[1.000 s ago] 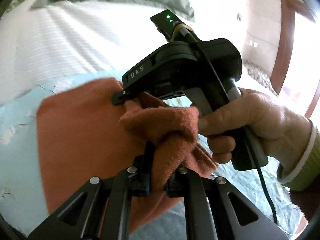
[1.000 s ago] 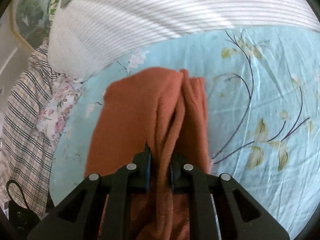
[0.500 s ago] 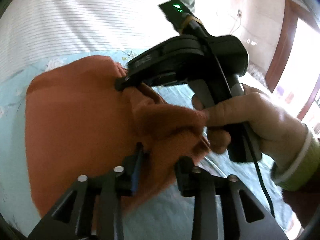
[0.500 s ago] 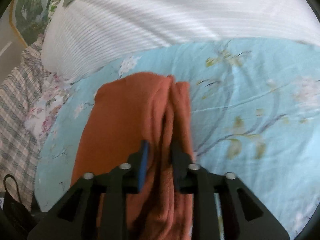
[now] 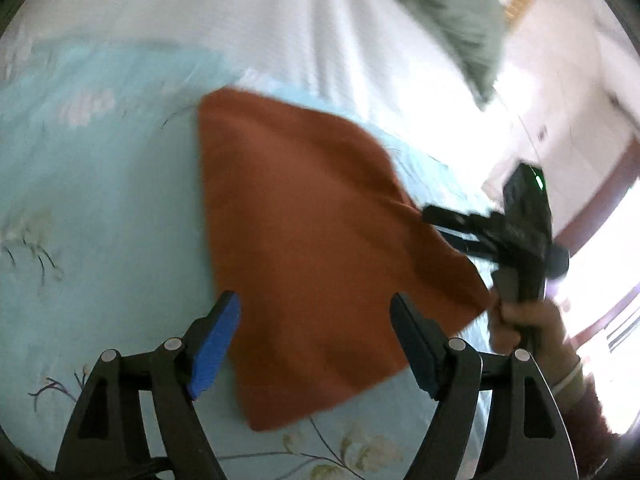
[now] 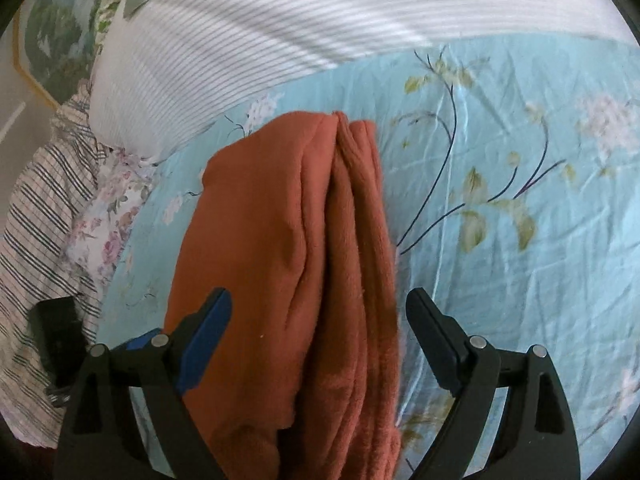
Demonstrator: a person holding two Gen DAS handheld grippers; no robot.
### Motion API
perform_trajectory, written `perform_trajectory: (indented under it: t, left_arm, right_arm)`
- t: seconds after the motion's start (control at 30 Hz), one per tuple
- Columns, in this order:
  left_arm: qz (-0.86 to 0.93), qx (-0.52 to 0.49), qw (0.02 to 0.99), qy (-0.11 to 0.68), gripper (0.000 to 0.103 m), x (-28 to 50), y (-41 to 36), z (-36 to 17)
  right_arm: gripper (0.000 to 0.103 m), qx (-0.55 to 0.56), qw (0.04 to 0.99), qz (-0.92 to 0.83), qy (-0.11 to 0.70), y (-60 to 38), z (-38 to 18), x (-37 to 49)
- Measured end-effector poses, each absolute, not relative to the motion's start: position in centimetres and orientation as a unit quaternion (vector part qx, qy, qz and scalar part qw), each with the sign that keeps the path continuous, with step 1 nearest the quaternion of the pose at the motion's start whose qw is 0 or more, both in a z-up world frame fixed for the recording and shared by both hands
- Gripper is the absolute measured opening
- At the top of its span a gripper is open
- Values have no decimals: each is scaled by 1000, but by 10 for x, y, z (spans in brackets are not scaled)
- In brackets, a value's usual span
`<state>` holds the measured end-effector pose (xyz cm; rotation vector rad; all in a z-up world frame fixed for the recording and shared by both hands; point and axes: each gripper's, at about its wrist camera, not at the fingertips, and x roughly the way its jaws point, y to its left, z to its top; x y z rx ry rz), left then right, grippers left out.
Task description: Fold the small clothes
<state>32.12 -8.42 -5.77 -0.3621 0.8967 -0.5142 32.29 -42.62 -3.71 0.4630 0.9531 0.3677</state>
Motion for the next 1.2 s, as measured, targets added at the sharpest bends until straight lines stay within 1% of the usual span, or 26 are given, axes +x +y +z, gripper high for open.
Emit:
perform_trajectory:
  t: [0.2, 0.33, 0.4, 0.43, 0.47, 0.53, 0.57, 0.6, 0.63, 0.67, 0.7, 0.8, 0.97, 1.1, 1.2]
  left_arm:
    - [-239, -228, 819, 469, 78, 363, -73, -93]
    - [-250, -243, 812, 469, 80, 378, -79, -100]
    - [-252, -246, 809, 472, 80, 385, -83, -103]
    - [-252, -249, 807, 472, 80, 388, -84, -104]
    - [-253, -254, 806, 472, 80, 388, -85, -104]
    - [-251, -257, 808, 467, 76, 396, -87, -106]
    - [-245, -253, 812, 466, 68, 394, -88, -105]
    - [-242, -248, 813, 467, 59, 397, -92, -106]
    - [-242, -245, 813, 469, 55, 399, -93, -107]
    - [-245, -246, 813, 467, 44, 398, -92, -105]
    - [-249, -249, 813, 464, 35, 398, -91, -104]
    - [-264, -255, 813, 452, 30, 387, -85, -94]
    - [-269, -233, 833, 423, 29, 340, -63, -62]
    - [-255, -208, 852, 408, 29, 288, -17, -38]
    - [-239, -199, 858, 409, 29, 257, 20, -31]
  right_arm:
    - [89, 220, 833, 183, 474, -421, -50, 334]
    - [87, 226, 829, 190, 476, -420, -54, 338]
    - [78, 227, 825, 195, 479, -421, -56, 339]
    - [63, 228, 820, 200, 485, -419, -58, 341]
    - [52, 228, 814, 205, 494, -417, -62, 342]
    - [42, 230, 809, 209, 499, -414, -66, 344]
    - [38, 234, 808, 209, 499, -414, -66, 343]
    - [36, 237, 808, 209, 497, -413, -64, 341]
    - [32, 238, 810, 209, 494, -412, -61, 338]
    - [29, 240, 812, 210, 490, -410, -57, 334]
    - [28, 241, 812, 213, 487, -406, -54, 331]
    - [26, 244, 811, 237, 477, -388, -40, 317]
    - [25, 251, 804, 277, 463, -340, -34, 285]
    - [25, 270, 790, 314, 451, -294, -40, 259]
    - [25, 280, 777, 337, 451, -261, -47, 243]
